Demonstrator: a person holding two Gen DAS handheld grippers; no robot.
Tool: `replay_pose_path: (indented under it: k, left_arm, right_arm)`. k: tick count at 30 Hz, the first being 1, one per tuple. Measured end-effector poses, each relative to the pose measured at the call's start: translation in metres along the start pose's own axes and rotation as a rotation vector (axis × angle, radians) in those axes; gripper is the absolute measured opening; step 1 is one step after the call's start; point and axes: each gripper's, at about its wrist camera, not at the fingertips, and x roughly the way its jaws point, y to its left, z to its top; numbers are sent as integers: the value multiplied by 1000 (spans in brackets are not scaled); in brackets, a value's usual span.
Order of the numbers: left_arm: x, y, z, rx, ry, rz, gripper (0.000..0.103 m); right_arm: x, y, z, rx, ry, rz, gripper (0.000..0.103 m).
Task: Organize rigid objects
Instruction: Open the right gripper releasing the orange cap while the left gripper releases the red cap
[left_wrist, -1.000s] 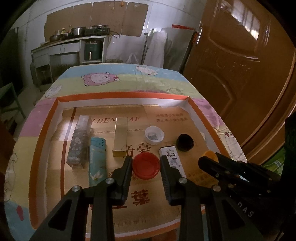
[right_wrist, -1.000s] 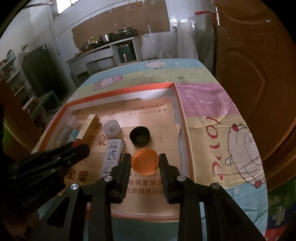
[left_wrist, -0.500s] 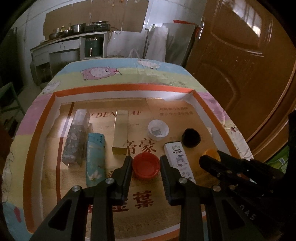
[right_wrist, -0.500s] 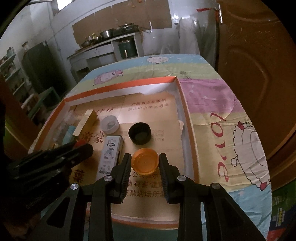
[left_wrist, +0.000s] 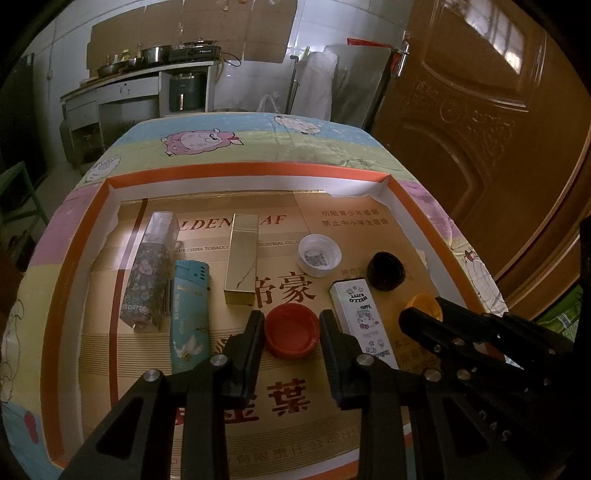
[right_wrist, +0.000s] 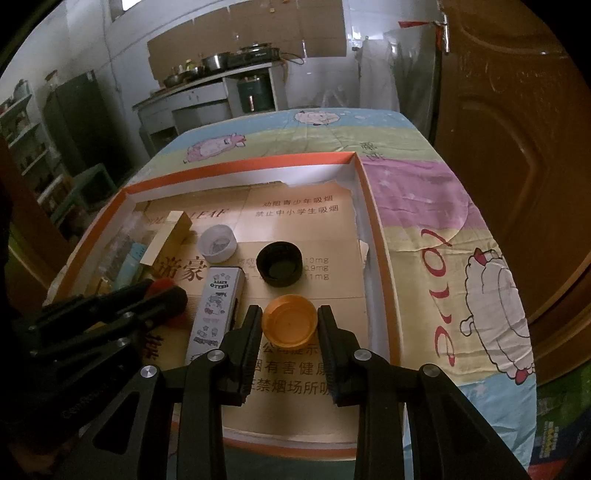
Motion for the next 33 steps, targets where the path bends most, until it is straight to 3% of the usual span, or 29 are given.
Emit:
replay_pose_path:
  k: [13, 17, 33]
  left_arm:
    - [-1, -2, 0, 0, -2, -21, 31]
    - [-4, -2, 1, -2, -13, -25, 32]
    - [-26, -3, 0, -4, -44, -13, 33]
  right_arm:
    - [1, 1, 1, -10, 2, -13, 33]
    - [-2, 1, 3, -17, -13, -25, 48]
    - [-18, 2, 4, -4, -37, -19, 48]
